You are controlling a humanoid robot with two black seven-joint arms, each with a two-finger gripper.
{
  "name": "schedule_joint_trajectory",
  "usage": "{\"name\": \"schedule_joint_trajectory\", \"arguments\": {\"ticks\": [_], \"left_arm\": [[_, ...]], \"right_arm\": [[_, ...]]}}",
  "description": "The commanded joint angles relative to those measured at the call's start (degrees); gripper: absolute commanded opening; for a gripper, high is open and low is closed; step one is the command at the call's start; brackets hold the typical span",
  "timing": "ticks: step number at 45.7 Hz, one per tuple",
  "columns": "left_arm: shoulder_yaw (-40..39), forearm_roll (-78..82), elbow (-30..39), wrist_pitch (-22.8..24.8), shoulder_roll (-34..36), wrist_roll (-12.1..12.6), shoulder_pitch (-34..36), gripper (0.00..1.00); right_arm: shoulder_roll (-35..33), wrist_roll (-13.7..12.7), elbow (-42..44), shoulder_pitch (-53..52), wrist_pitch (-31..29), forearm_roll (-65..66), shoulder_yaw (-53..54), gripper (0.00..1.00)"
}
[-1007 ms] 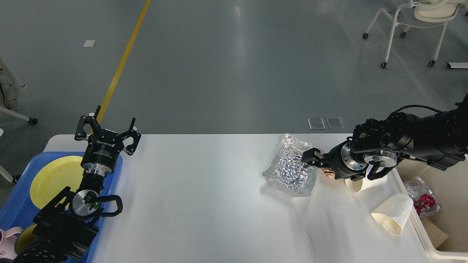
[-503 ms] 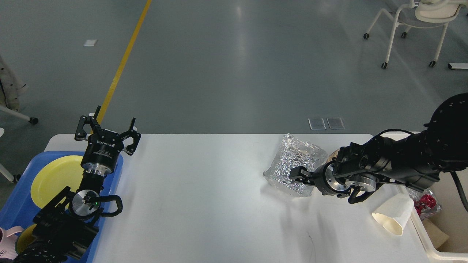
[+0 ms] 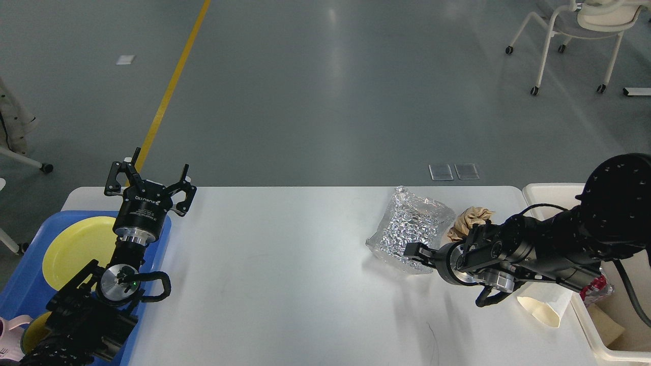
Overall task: Tidy desktop
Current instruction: 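Lower the right gripper and grasp the clear bag of foil scraps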
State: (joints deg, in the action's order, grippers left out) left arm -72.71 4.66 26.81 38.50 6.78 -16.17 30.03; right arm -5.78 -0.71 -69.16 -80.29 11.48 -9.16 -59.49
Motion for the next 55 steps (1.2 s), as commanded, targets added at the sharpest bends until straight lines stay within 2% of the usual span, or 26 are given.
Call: {"name": "schedule_joint_trajectory", "arguments": {"ticks": [1,34,39,55], "left_arm": [[0.0,0.0,0.0,0.0,0.0,0.0,0.0,0.97],[0.2,0.0,0.0,0.1,0.0,0.0,0.0,0.97],[0.2,0.0,0.0,0.1,0.0,0.0,0.0,0.97],[0.2,0.0,0.0,0.1,0.0,0.1,0.0,0.97]], "right_arm": [[0.6,0.0,-0.2,0.4,1.4,0.0,0.2,1.0],[0.8,0.1,-1.4,3.4,1.6,1.3,0.2,1.0],[0.8,0.1,0.4,3.6,1.4,1.3,-0.4,1.0],[1.8,0.1,13.7,8.4,0.3,1.3,0.2,1.0]]}}
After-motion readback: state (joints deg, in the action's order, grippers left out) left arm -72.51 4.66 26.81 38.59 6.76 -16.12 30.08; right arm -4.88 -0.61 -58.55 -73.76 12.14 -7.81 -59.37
